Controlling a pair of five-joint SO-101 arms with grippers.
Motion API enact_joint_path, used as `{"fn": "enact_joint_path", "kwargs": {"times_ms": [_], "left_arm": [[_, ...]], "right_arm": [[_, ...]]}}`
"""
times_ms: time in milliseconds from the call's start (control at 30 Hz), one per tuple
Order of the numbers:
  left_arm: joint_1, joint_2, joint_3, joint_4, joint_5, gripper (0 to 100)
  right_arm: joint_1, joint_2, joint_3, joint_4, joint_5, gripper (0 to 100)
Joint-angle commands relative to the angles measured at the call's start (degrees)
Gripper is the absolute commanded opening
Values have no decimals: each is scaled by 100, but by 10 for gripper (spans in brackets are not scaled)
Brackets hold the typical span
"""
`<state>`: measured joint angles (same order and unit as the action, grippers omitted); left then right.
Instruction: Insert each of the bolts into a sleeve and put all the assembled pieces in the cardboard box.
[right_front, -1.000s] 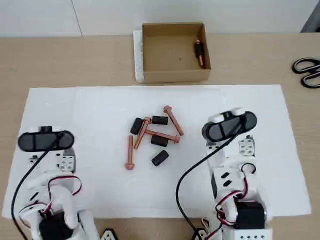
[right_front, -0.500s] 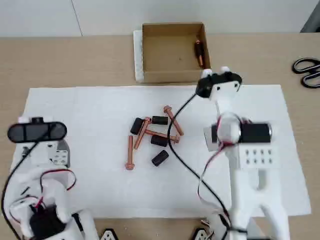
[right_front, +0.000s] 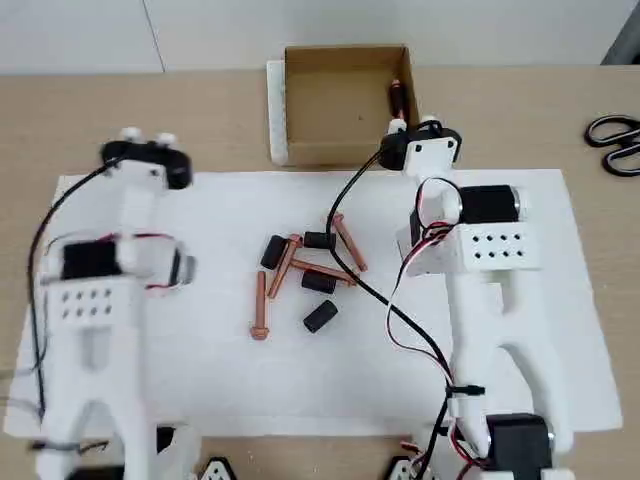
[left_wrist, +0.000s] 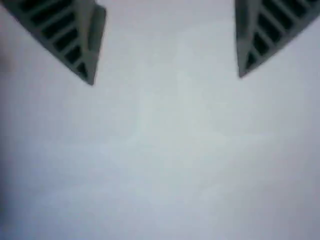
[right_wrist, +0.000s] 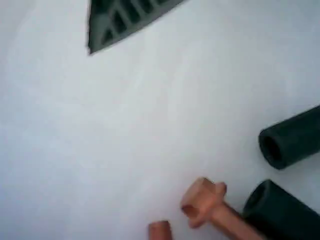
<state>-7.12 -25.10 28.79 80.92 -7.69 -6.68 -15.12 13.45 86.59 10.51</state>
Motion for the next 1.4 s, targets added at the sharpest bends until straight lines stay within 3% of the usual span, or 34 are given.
{"fn": "enact_joint_path", "kwargs": {"times_ms": [0, 333, 600, 1000, 1367], "left_arm": [[510, 589, -532, 26, 290, 172], [1442, 1538, -787, -1064, 316, 172], [2040, 3068, -1833, -1055, 651, 171], [2505, 3631, -2387, -818, 774, 171], [2338, 4264, -2396, -1134, 774, 170]], "right_arm": [[-40, 13, -334, -92, 35, 221], [-40, 22, -334, -101, 9, 221], [-40, 22, -299, -101, 0, 221], [-40, 22, -299, -92, 0, 221], [-40, 22, -299, -92, 0, 221]]}}
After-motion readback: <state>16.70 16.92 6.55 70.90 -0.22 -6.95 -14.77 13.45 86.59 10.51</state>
